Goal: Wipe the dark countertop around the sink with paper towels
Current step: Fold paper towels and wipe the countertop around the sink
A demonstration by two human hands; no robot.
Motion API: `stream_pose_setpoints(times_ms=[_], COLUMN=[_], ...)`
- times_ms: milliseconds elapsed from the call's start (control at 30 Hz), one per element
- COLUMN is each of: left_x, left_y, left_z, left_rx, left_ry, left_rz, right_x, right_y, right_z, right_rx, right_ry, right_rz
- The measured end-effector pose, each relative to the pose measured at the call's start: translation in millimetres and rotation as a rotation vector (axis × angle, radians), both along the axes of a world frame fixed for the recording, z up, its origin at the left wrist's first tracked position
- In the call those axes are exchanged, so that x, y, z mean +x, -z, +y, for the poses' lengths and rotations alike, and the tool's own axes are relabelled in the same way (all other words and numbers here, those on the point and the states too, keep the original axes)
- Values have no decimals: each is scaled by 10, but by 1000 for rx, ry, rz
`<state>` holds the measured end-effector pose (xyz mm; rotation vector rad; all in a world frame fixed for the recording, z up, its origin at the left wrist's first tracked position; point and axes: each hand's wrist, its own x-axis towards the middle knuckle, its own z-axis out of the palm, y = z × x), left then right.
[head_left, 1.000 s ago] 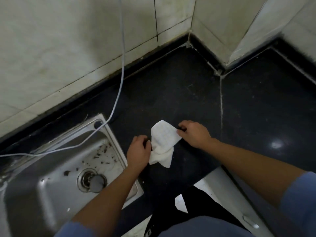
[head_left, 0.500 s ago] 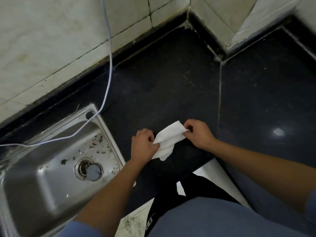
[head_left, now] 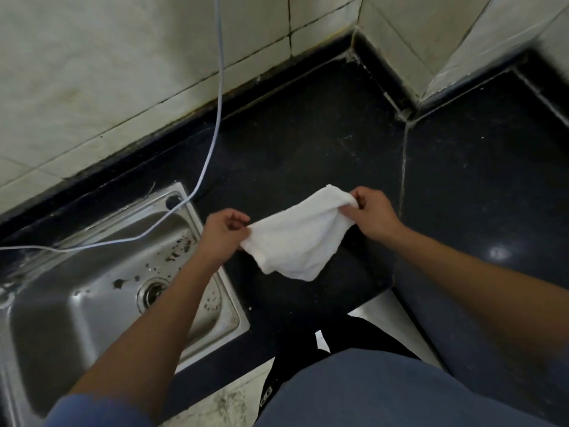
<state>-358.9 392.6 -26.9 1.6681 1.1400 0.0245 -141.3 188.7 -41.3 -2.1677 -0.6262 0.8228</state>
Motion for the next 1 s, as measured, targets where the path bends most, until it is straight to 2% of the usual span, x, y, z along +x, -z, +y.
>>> stream_pose_setpoints(times_ms=[133, 233, 367, 467, 567, 633, 700, 767, 867, 933, 1000], left_x=[236, 311, 162, 32, 3, 33, 44, 7, -130, -241, -325], left_y=[215, 304, 414, 468, 511, 464, 403, 368, 403, 429, 445], left_z=[314, 278, -136, -482, -684, -736, -734, -710, -697, -730, -779], left_rx=[195, 204, 137, 64, 46, 73, 114, 156, 134, 190, 331], left_ry=[-180, -313, -169, -27, 24, -28, -88, -111, -68, -14, 79], left_rz=[42, 39, 340, 455, 455, 350, 252, 219, 266, 346, 361], right_x=[209, 284, 258, 109, -73, -110, -78, -18, -14, -88, -189], right_y=[204, 313, 345, 308, 307, 326, 341, 315, 175, 100, 83], right_z=[344, 462, 288, 33, -119, -128, -130, -171, -290, -364, -413], right_rx=[-176, -233, -223, -199, -182, -141, -129, -204, -402, -397, -368], right_ry=[-43, -9, 82, 109, 100, 156, 207, 167, -59, -207, -391], right_rz=[-102, -73, 51, 220, 343, 382, 316, 175, -101, -310, -418])
